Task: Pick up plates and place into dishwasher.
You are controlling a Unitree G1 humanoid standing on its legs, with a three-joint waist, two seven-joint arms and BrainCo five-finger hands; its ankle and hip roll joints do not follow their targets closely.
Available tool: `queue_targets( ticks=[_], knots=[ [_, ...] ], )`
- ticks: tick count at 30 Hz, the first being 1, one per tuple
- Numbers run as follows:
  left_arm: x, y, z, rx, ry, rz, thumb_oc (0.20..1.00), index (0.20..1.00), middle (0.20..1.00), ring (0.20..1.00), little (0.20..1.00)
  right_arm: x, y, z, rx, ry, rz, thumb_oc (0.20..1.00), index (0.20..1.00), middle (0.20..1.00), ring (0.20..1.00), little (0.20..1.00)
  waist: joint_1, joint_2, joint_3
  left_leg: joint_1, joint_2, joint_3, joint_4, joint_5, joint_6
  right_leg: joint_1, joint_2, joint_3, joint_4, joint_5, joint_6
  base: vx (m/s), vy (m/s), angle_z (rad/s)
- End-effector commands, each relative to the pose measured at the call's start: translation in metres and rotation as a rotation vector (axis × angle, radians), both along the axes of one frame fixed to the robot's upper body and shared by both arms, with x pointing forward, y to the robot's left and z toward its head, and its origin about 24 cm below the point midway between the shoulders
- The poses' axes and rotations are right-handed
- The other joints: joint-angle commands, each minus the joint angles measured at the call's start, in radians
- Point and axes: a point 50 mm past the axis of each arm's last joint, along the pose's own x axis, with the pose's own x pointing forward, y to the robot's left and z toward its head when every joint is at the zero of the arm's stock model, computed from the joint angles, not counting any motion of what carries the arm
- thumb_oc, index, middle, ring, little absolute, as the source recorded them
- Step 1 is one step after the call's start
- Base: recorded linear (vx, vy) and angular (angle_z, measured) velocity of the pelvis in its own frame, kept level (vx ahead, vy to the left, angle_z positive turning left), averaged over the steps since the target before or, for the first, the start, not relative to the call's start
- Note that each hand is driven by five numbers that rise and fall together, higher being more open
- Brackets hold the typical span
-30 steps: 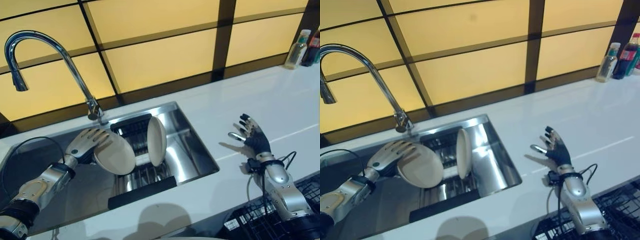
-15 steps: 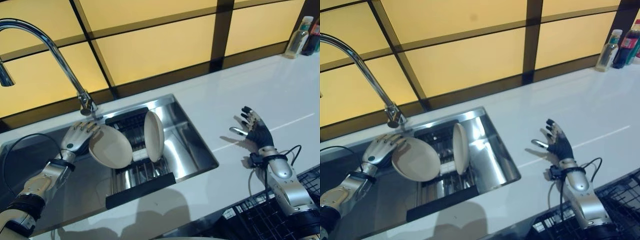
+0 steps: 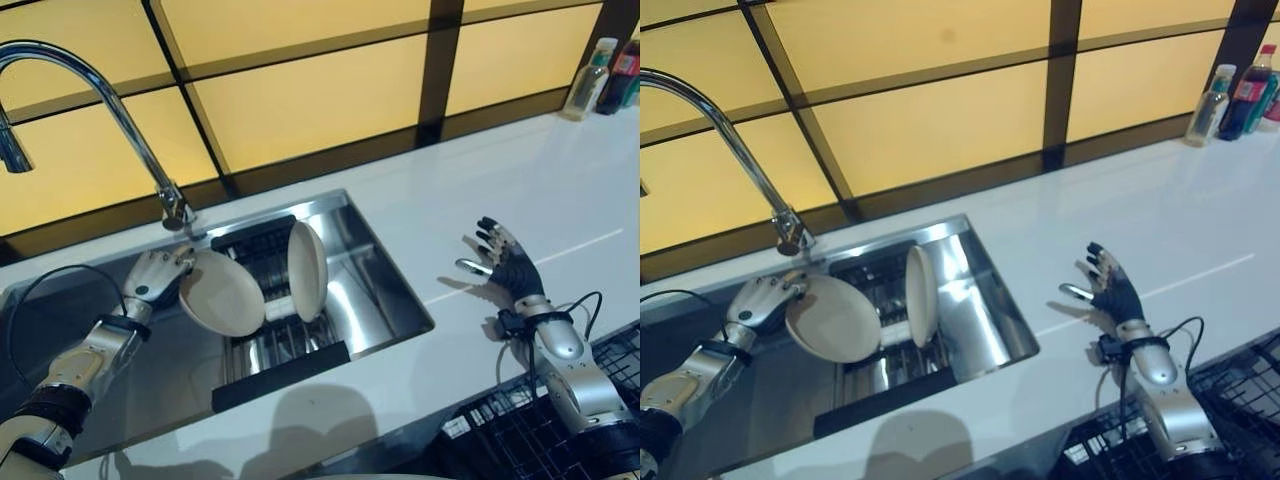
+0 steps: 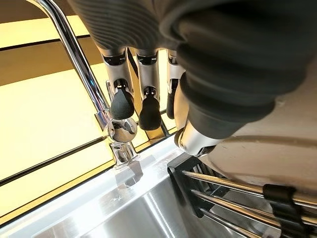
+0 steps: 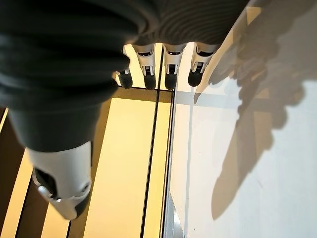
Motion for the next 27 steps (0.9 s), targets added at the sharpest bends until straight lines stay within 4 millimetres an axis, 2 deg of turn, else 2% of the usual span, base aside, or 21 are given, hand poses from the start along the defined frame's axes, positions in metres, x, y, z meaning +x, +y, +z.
queue_targets(
  ticks=[1, 15, 27],
  knots=[
    [-0.016, -0.011, -0.034, -0.002, 0.139, -0.061, 0.2, 0.2, 0.2, 0.2, 0.2, -0.006, 0.007, -0.008, 0.015, 0.022, 0.021, 1.0, 1.0, 1.0, 1.0, 1.0, -0.01, -0.039, -0.032, -0.027, -0.029, 0.021, 0.061, -0.104, 0.018, -0.108, -0.074, -0.035, 0.099, -0.028, 0.098, 0.04, -0.002, 0.0],
    [-0.021, -0.009, -0.034, -0.084, 0.085, -0.021, 0.2, 0.2, 0.2, 0.2, 0.2, -0.012, 0.007, -0.013, 0.039, 0.036, 0.007, 1.0, 1.0, 1.0, 1.0, 1.0, -0.006, -0.039, -0.047, -0.006, -0.034, 0.014, 0.041, -0.107, 0.017, -0.09, -0.072, -0.044, 0.084, -0.028, 0.1, 0.0, -0.01, 0.0],
    [-0.017, 0.0, -0.019, -0.22, 0.002, 0.091, 0.2, 0.2, 0.2, 0.2, 0.2, -0.014, 0.008, -0.014, 0.065, 0.028, -0.007, 1.0, 1.0, 1.0, 1.0, 1.0, 0.007, -0.043, -0.074, 0.01, -0.027, 0.012, 0.013, -0.103, 0.008, -0.071, -0.061, -0.059, 0.053, -0.024, 0.096, -0.04, -0.039, 0.0]
  ],
)
